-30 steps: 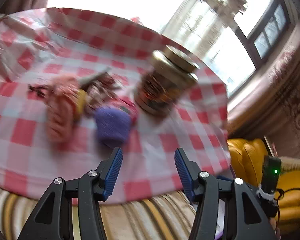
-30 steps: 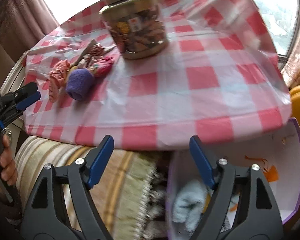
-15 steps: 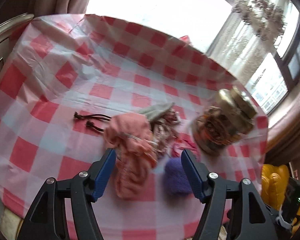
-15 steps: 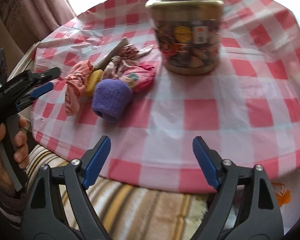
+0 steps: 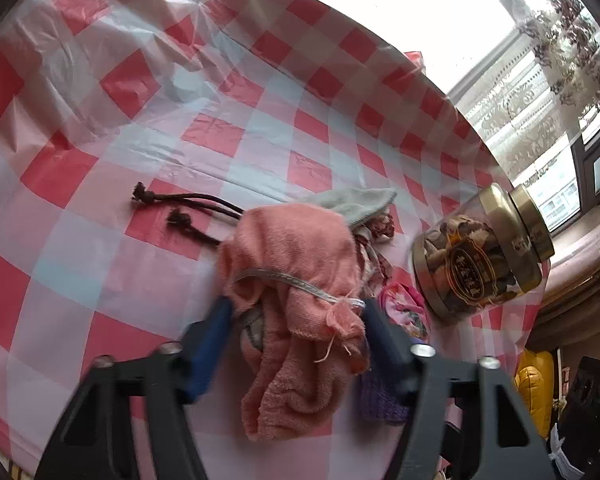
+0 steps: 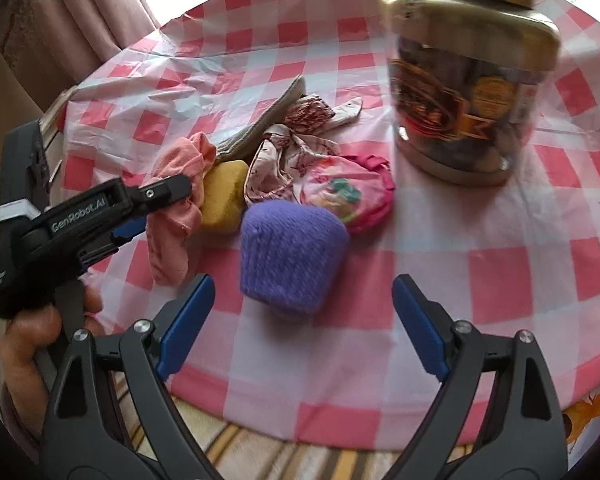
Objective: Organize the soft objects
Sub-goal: 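Grasp the pink towel with the left tool while the right tool grasps the purple knit cap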
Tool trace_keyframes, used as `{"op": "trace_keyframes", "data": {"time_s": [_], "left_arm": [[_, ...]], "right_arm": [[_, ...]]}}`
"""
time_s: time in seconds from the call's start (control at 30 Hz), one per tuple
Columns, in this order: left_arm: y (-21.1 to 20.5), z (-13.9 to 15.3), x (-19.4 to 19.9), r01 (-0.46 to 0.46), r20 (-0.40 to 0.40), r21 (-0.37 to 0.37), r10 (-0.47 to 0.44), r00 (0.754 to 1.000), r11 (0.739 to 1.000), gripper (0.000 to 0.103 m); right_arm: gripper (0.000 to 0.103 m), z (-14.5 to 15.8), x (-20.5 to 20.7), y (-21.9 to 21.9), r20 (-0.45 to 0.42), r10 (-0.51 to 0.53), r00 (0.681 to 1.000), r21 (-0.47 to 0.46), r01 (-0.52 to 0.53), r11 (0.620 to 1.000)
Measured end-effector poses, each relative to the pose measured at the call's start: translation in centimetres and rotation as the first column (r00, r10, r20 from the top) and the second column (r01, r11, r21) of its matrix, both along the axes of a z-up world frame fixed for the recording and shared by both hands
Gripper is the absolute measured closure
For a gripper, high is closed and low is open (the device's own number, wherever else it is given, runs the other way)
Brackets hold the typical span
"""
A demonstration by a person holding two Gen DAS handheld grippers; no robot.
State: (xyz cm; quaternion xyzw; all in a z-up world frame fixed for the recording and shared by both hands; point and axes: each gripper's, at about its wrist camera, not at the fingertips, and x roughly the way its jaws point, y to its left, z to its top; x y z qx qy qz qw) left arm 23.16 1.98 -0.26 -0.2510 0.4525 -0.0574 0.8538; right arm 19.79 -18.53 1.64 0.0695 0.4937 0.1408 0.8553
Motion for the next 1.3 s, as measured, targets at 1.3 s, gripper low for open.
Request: {"op": "trace_keyframes", "data": {"time_s": [1.3], "left_arm": [[-1.7,3.2,-10.6,-0.014,0.147,-0.012,0.016,0.989,1.000,0.073]], "right_arm": [[0.042,1.4,-5.8,-1.2,0.099,0.014,0.995,-0.083,-0.006,0.997]]}}
